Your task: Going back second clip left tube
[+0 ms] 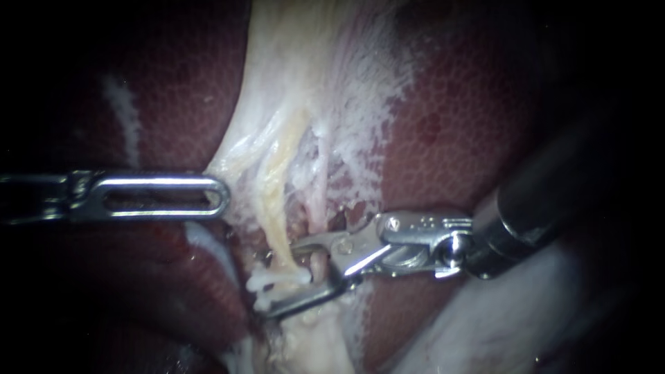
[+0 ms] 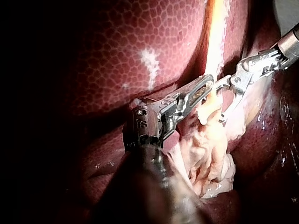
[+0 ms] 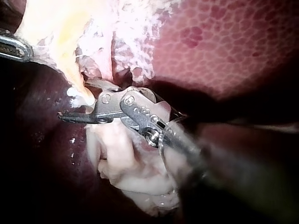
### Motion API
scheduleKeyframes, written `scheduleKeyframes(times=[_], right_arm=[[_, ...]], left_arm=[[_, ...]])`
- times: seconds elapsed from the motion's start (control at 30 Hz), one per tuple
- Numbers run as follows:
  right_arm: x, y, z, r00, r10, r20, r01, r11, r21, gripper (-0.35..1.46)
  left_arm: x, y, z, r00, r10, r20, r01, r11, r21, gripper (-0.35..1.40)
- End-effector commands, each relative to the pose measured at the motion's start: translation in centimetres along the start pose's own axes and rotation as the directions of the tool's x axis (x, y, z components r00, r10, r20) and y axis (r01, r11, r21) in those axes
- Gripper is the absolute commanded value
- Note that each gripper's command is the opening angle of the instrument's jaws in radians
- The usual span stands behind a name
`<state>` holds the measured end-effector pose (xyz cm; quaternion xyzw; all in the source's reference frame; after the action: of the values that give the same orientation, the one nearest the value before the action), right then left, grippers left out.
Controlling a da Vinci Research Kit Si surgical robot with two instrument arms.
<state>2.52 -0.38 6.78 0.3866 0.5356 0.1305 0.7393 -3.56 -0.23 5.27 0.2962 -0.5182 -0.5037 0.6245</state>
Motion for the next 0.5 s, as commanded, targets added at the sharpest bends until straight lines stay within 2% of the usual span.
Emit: scheduleKeyframes(times=[0.03, 0.5], right_arm=[[-0.01, 0.00, -0.04, 1.000, 0.000, 0.001, 0.000, 1.000, -0.003, 0.60], [-0.03, -0.14, -0.66, 1.000, 0.022, -0.011, -0.022, 0.999, -0.037, 0.60]], left_arm=[[0.00, 0.00, 0.00, 1.0000, 0.000, 0.000, 0.000, 1.000, 0.000, -0.35], [0.02, 0.00, 0.01, 1.0000, 0.001, 0.000, -0.001, 1.000, -0.001, -0.35]])
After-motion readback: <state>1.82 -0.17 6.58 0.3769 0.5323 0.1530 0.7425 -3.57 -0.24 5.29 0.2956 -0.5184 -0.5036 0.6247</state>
